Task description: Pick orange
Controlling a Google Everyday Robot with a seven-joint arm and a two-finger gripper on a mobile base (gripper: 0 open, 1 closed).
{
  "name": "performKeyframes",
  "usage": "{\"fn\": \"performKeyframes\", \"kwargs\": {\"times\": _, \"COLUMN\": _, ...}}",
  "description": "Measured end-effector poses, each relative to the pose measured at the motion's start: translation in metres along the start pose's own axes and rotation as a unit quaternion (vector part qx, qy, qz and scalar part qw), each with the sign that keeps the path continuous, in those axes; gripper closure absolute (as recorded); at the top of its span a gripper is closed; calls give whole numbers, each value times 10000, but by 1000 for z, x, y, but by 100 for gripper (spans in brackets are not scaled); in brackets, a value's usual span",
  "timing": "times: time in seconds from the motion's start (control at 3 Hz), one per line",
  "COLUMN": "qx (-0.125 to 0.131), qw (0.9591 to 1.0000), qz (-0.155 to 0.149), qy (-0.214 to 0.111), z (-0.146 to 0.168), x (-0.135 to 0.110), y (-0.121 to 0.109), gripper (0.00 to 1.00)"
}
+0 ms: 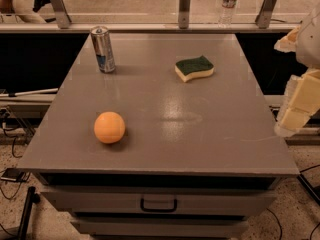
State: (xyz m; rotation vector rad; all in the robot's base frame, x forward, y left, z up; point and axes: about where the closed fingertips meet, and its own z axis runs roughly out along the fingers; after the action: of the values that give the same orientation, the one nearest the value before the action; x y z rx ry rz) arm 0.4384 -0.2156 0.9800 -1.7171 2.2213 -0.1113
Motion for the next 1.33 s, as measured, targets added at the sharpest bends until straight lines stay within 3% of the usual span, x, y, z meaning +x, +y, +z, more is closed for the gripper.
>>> {"fn": "performKeyframes", "kwargs": {"times": 0.67, "qx": -73, "qw": 9998, "qz": -75, "qy": -173, "z": 4, "x": -2, "y": 1, "gripper": 0}}
{"fn": "performKeyframes", "kwargs": {"times": 1.0, "qx": -275, "qw": 9961, "qz": -537, "qy": -645, "z": 20, "x": -28, "y": 4, "gripper": 0}}
{"fn": "performKeyframes", "kwargs": {"times": 1.33, "qx": -621, "qw": 9778, "qz": -1461, "qy": -1366, "z": 44, "x": -100, "y": 18, "gripper": 0}}
